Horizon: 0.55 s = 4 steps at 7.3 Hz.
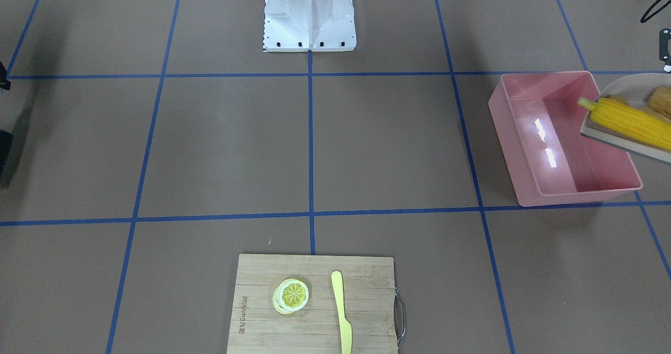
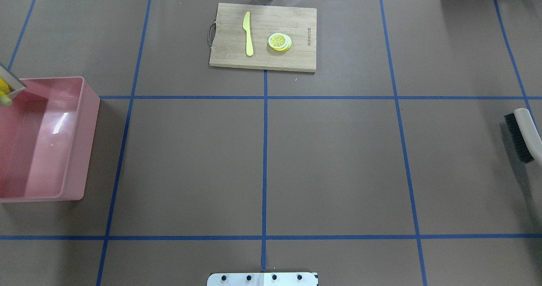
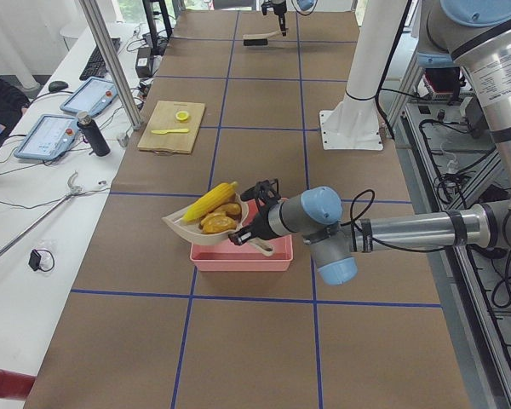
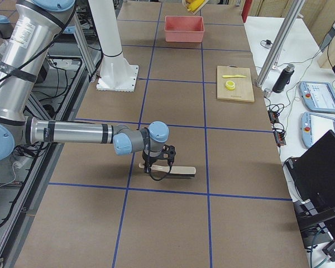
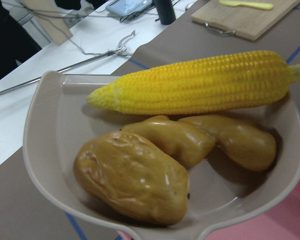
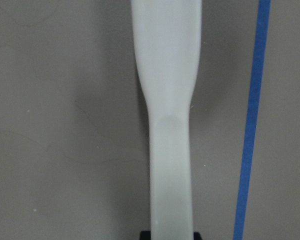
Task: Sweep and dump trash into bin
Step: 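Carry the loaded dustpan with the left gripper over the pink bin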
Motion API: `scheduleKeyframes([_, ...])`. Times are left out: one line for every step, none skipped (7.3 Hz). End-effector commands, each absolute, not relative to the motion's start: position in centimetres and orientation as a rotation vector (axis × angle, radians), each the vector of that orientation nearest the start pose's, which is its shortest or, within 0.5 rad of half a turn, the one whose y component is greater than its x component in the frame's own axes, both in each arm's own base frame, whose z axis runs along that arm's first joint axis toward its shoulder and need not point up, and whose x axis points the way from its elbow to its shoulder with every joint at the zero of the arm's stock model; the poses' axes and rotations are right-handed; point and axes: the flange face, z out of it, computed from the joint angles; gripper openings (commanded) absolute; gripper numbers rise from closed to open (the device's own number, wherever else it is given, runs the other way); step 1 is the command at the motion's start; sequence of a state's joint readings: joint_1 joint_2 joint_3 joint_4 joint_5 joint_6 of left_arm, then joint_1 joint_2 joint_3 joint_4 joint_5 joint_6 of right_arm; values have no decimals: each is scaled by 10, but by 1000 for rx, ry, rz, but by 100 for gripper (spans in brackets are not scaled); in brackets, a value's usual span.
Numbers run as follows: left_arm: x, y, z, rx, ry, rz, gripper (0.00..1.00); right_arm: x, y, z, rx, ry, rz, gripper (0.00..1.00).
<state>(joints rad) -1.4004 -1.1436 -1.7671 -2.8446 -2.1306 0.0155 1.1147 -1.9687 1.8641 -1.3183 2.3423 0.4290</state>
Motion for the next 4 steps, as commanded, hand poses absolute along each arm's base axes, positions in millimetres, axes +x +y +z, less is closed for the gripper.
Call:
scheduleKeyframes([-39, -327, 621, 968, 514, 526, 0, -90, -328, 655, -209, -755, -81, 0])
scheduleKeyframes([-41, -328, 614, 985, 491, 520, 0, -90, -328, 656, -210, -755, -82, 0])
scheduleKeyframes([-42, -328, 604, 1015, 461, 549, 0, -90, -328, 658, -214, -753, -81, 0])
scheduleKeyframes([-43, -330, 599, 1049, 400, 621, 0, -91, -329, 658, -213, -753, -80, 0])
